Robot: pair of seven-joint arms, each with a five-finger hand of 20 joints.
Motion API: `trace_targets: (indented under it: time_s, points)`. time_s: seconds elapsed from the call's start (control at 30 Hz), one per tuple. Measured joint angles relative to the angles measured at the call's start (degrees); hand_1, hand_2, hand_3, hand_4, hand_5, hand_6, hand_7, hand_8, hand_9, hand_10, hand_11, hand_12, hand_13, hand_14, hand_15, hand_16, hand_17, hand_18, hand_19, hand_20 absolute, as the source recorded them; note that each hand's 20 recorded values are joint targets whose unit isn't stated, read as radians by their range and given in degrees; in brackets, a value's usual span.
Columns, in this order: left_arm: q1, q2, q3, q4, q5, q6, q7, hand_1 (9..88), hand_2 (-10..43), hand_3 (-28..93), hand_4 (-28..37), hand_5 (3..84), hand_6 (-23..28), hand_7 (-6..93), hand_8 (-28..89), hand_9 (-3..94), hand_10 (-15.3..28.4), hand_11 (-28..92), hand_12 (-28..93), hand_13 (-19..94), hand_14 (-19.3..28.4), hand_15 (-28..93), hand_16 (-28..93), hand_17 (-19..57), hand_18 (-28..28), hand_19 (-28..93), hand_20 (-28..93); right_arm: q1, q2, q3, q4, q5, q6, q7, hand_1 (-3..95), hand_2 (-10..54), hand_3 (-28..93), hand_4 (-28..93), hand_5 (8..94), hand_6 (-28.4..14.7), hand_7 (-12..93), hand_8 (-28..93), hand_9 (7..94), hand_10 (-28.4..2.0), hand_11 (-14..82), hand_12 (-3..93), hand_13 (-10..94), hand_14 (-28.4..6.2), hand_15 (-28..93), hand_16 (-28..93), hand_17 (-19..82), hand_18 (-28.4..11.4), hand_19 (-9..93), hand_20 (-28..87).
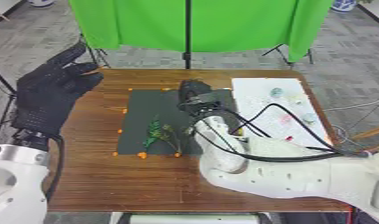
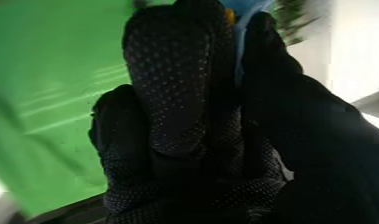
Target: Arrange flowers
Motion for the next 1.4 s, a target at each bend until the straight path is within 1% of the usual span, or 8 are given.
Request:
trace_targets:
  time_s: [0.1, 0.33, 0.57, 0.77, 0.9, 1.03, 1.13, 1.4]
  points:
    - [-2.10, 0.92, 0.86, 0.46, -0.04, -0.35, 0.59, 22.9, 7.3, 79, -22.7, 36.9, 9.3, 14.5, -10, 35.5, 22.0, 34, 12, 27, 28.4, 62, -12, -5.2, 24.9, 61, 26, 2.13, -3.79, -2.00, 0.62, 2.38, -0.34, -1.13, 58.4, -9.5, 74, -28, 83.6, 1.0, 27, 4, 93.7, -4.5, 13.3, 32.0, 90, -1.2, 48, 26, 52, -16.1, 93, 28]
    - [-8.12, 3.09, 4.25, 1.79, -0.18, -0.92, 1.80, 22.9, 7.2, 79, -22.6, 36.9, 9.2, 14.6, -10, 35.7, 22.0, 34, 12, 27, 28.4, 62, -12, -4.9, 24.9, 62, 26, 8.95, -9.49, -10.49, 2.27, 4.12, 0.07, -0.76, 58.0, -9.5, 73, -28, 83.0, 1.6, 27, 4, 93.7, -5.0, 13.5, 32.1, 89, -1.5, 49, 26, 51, -16.1, 93, 28]
    - [-12.87, 4.66, 5.98, 2.39, -0.19, -1.03, 1.58, 23.0, 7.3, 79, -22.5, 36.9, 9.2, 14.6, -10, 35.8, 22.0, 34, 12, 27, 28.4, 62, -12, -4.9, 24.8, 62, 26, 13.15, -12.68, -12.36, 3.54, 12.35, 1.68, -0.76, 57.9, -9.5, 73, -28, 82.1, 1.7, 28, 3, 93.7, -5.0, 12.3, 32.7, 88, -1.3, 50, 25, 50, -16.0, 93, 29]
    - [-13.17, 5.70, 5.95, 2.28, -0.16, -1.16, 1.18, 22.9, 7.3, 79, -22.5, 36.9, 9.2, 14.6, -10, 35.7, 22.1, 34, 12, 27, 28.4, 62, -12, -4.8, 24.8, 62, 25, 17.91, -16.29, -17.37, 3.93, 13.90, 3.85, 0.01, 57.6, -9.5, 73, -28, 81.5, 2.0, 28, 2, 93.6, -4.9, 11.4, 33.0, 88, -1.2, 51, 24, 50, -15.9, 93, 29]
    - [-12.37, 5.99, 4.94, 1.94, -0.16, -1.21, 1.15, 23.0, 7.2, 79, -22.6, 36.9, 9.1, 14.7, -10, 35.7, 22.0, 34, 12, 27, 28.4, 62, -12, -4.9, 24.8, 62, 25, 19.81, -18.18, -18.90, 3.57, 15.63, 4.23, -0.39, 57.4, -9.5, 73, -28, 81.3, 2.1, 28, 2, 93.4, -4.9, 11.1, 33.0, 87, -1.1, 51, 24, 49, -15.7, 93, 29]
    - [-10.33, 6.20, 3.90, 1.53, -0.21, -1.34, 2.46, 22.9, 7.2, 79, -22.6, 36.9, 9.1, 14.6, -10, 35.7, 22.0, 34, 12, 27, 28.4, 62, -12, -4.9, 24.8, 62, 25, 20.59, -19.24, -20.24, 3.35, 16.06, 3.91, -0.65, 57.3, -9.5, 72, -28, 81.0, 2.4, 27, 1, 93.5, -5.0, 10.8, 32.7, 87, -1.2, 51, 24, 49, -15.7, 93, 29]
    - [-9.03, 6.26, 3.80, 1.40, -0.25, -1.25, 3.49, 23.0, 7.4, 79, -22.6, 36.8, 9.1, 14.6, -10, 35.7, 22.0, 34, 12, 27, 28.4, 62, -12, -4.9, 24.8, 62, 25, 20.23, -19.35, -20.15, 3.35, 16.68, 3.02, -1.34, 57.2, -9.5, 72, -28, 80.8, 2.7, 27, 1, 93.5, -5.1, 10.5, 32.5, 87, -1.5, 51, 24, 48, -15.7, 93, 29]
    - [-10.19, 6.60, 5.82, 1.45, -0.67, -1.03, 5.42, 22.9, 7.3, 79, -22.5, 36.9, 9.2, 14.6, -10, 35.7, 22.0, 34, 12, 27, 28.4, 62, -12, -4.9, 24.9, 62, 25, 19.47, -19.10, -20.03, 3.47, 20.01, 0.32, -3.41, 54.4, -9.5, 70, -28, 79.6, 2.4, 24, 0, 92.8, -5.6, 9.6, 32.0, 86, -2.0, 53, 22, 47, -16.0, 93, 29]
